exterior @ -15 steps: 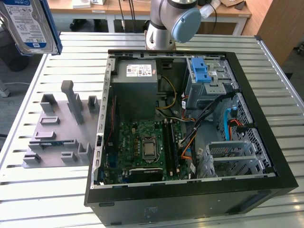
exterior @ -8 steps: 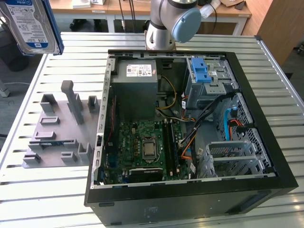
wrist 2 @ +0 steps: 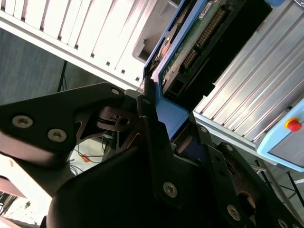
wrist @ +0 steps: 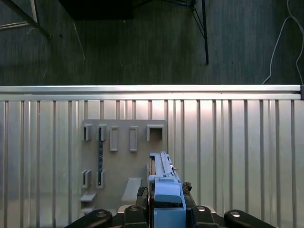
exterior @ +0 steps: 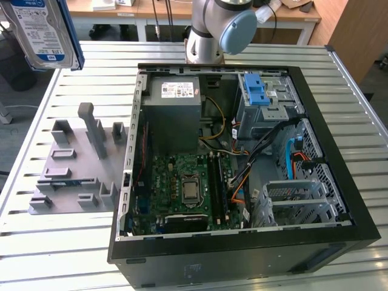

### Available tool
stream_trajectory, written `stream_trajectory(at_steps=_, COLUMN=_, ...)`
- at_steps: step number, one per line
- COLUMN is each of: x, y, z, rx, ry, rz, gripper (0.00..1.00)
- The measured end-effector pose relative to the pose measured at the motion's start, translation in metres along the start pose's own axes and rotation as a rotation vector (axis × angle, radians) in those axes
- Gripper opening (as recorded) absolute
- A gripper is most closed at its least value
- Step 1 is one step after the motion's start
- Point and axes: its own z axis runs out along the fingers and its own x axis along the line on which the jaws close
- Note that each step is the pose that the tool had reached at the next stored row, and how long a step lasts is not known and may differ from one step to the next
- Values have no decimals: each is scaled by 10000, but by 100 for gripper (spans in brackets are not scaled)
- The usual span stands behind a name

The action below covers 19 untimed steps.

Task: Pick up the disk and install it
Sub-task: 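Pick up the disk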

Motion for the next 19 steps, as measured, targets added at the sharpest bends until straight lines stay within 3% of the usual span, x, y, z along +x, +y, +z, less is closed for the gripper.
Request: stream_trajectory(at_steps=19, x=-4, y=-198, z=-2, rx=1, ry=0, rz=0, gripper=36)
